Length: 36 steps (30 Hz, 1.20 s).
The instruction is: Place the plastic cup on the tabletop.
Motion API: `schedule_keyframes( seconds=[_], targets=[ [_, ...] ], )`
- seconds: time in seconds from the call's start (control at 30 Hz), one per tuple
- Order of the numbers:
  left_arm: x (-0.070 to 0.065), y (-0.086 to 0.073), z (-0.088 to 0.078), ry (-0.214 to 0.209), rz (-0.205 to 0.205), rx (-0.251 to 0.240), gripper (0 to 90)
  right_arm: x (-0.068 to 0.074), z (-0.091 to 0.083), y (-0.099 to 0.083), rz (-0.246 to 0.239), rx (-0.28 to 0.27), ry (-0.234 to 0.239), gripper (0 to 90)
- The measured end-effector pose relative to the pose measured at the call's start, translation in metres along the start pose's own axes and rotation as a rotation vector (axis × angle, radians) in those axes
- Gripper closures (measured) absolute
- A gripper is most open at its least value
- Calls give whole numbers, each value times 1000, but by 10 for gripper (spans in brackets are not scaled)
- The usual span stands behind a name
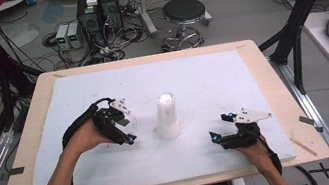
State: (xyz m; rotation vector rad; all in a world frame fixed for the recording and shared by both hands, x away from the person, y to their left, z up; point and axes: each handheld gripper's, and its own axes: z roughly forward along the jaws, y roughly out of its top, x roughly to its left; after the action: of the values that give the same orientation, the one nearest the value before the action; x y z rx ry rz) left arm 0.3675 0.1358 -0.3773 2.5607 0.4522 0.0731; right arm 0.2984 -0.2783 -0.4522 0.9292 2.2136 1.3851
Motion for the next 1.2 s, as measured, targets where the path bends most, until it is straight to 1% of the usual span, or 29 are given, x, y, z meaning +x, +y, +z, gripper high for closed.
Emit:
schedule_keyframes(
  seconds=[0.1, 0.17, 0.2, 0.23, 0.3, 0.4, 0.47, 0.53, 0.57, 0.77, 0.8, 0.87, 0.93, 0.97, 1.0, 1.07, 1.1, 1.13, 1.17, 1.2],
  targets=[
    [0, 1, 4, 15, 6, 13, 326, 0, 0, 0, 1, 1, 0, 175],
    [0, 1, 7, 17, -2, -3, 326, 0, 0, 0, -4, -1, -1, 175],
    [1, 1, 8, 23, -4, 0, 326, 0, 0, 0, -5, -1, -3, 175],
    [0, 0, 9, 27, -15, -4, 326, 0, 0, 0, -6, -1, -3, 176],
    [0, -1, 11, 22, -21, -6, 326, 0, 0, 0, -7, -2, -3, 175],
    [0, -4, 16, 27, -32, -12, 326, 0, 1, 0, -12, -4, -4, 176],
    [0, -5, 19, 25, -36, -11, 326, 0, 1, 0, -6, 0, -1, 176],
    [0, -6, 20, 28, -43, -27, 326, 0, 0, 0, -6, 0, -1, 176],
    [0, -6, 20, 29, -44, -28, 326, 0, 1, 0, -12, -4, -4, 176],
    [0, -6, 20, 31, -43, -27, 327, 0, 1, 0, -6, 1, -2, 176],
    [0, -5, 20, 25, -43, -24, 323, 0, 1, 0, -5, 2, -1, 175],
    [0, -6, 21, 33, -37, -25, 301, 0, 1, 0, -6, 0, -2, 175],
    [0, -6, 23, 43, -42, -24, 249, 0, 1, 0, -7, 0, -3, 176],
    [0, -7, 24, 46, -49, -26, 198, 0, 1, 0, -10, -2, -3, 175],
    [1, -8, 24, 50, -57, -26, 170, 0, 1, 0, -7, -1, -2, 176],
    [0, -10, 26, 47, -68, -34, 152, 0, 0, 0, -7, 0, -3, 176],
    [1, -10, 26, 40, -69, -34, 127, 0, 1, 0, -5, 1, -1, 175],
    [1, -11, 26, 47, -74, -36, 114, 0, 1, 0, -3, 2, 0, 176],
    [1, -11, 26, 42, -77, -37, 105, 0, 1, 0, -2, 3, 1, 175],
    [0, -11, 26, 36, -74, -39, 101, 0, 1, 0, -1, 4, 1, 175]
  ],
)
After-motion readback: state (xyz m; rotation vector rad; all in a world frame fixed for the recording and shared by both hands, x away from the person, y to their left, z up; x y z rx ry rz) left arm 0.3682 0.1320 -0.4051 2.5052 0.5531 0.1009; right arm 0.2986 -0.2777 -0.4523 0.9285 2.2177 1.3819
